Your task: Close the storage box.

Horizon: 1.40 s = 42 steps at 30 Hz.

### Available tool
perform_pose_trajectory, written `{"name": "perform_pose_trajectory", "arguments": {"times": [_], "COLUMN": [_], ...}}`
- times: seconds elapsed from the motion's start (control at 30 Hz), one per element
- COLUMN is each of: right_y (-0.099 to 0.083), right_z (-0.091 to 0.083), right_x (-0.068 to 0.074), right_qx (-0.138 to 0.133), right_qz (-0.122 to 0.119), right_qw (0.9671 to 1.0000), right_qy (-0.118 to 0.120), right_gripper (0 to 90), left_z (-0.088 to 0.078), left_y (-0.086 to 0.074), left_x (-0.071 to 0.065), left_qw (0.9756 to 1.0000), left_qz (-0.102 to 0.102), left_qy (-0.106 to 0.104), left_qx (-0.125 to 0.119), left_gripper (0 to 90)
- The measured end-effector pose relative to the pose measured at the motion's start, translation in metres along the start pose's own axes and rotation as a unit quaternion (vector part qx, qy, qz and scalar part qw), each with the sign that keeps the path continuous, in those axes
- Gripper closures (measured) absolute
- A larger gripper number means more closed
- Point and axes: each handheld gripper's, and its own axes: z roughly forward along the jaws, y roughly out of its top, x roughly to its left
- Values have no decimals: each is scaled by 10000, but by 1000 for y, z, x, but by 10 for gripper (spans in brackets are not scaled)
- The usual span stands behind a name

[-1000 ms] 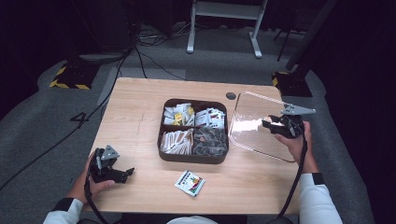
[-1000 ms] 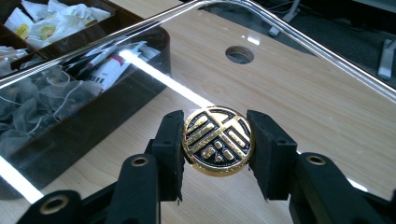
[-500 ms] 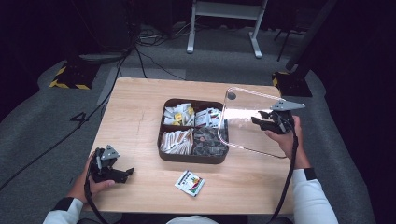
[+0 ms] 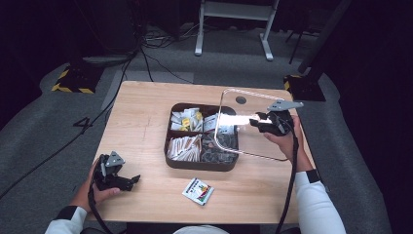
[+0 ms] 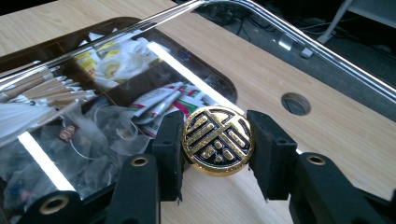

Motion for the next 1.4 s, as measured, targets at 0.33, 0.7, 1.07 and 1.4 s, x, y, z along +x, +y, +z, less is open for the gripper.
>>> {"name": "perform_pose_trajectory", "arguments": {"times": [0.33,0.7,1.07,1.4], "right_y": [19,32,37,39], "right_z": [26,55,77,98], "right_x": [29,53,64,73], "right_qx": [-20,14,119,249], "right_qz": [-157,-210,-239,-258], "right_qw": [9996,9987,9982,9975], "right_qy": [221,465,529,609], "right_gripper": [586,586,586,585], "left_z": [0,0,0,0], "left_y": [0,0,0,0], "left_x": [0,0,0,0], "left_qw": [10000,10000,10000,10000], "left_qz": [-6,1,-6,-6], "left_qy": [5,7,5,5], "left_qx": [-2,3,-1,-2], "left_gripper": [4,4,4,4]}}
